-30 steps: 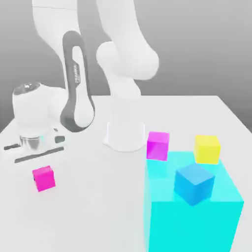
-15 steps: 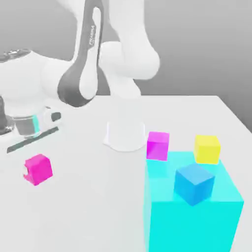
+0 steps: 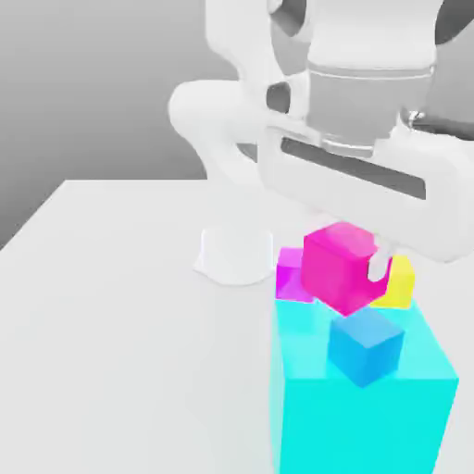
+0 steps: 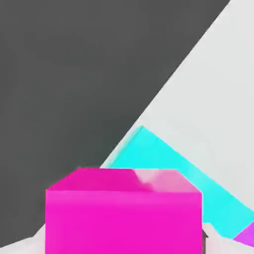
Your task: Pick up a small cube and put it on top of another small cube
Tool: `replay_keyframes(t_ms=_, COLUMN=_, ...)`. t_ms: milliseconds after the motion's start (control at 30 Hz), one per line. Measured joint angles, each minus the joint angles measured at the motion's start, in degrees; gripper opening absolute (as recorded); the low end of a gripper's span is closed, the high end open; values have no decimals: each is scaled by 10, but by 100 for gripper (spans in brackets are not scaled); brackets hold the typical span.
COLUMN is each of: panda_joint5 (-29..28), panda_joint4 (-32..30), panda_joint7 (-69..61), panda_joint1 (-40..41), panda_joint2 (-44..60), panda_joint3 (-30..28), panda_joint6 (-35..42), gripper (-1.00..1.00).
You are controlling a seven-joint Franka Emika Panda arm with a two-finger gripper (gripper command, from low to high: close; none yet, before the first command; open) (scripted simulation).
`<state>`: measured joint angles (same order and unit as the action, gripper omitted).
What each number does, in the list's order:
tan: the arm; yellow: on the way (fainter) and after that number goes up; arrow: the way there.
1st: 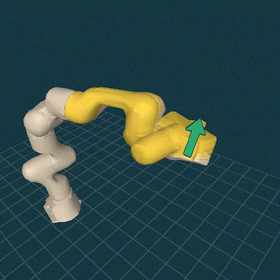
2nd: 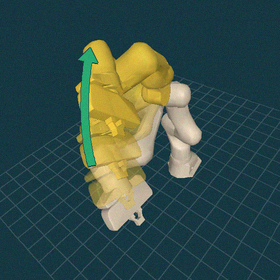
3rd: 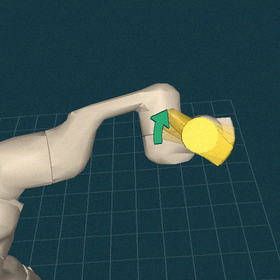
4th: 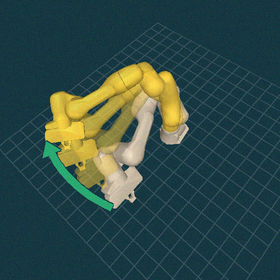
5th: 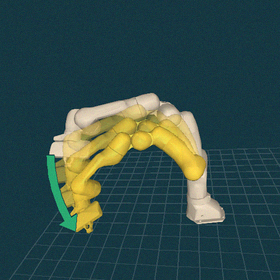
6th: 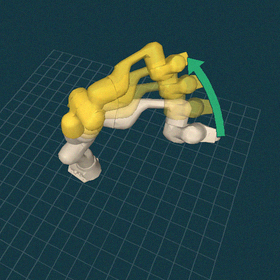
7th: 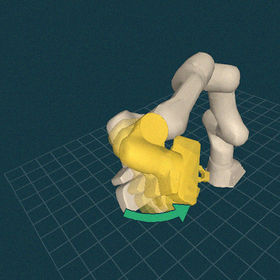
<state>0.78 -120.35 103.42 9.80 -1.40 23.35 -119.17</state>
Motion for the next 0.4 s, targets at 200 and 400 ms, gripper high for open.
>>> replay_keyframes(t_ms=200, panda_joint5=-8, panda_joint4=-23, panda_joint7=2, panda_joint1=6, panda_joint2=17, panda_joint3=-1, panda_joint6=-39, gripper=100)
replay_keyframes(t_ms=400, panda_joint5=1, panda_joint4=13, panda_joint7=-6, panda_joint1=16, panda_joint2=-6, panda_joint3=5, panda_joint6=19, gripper=100)
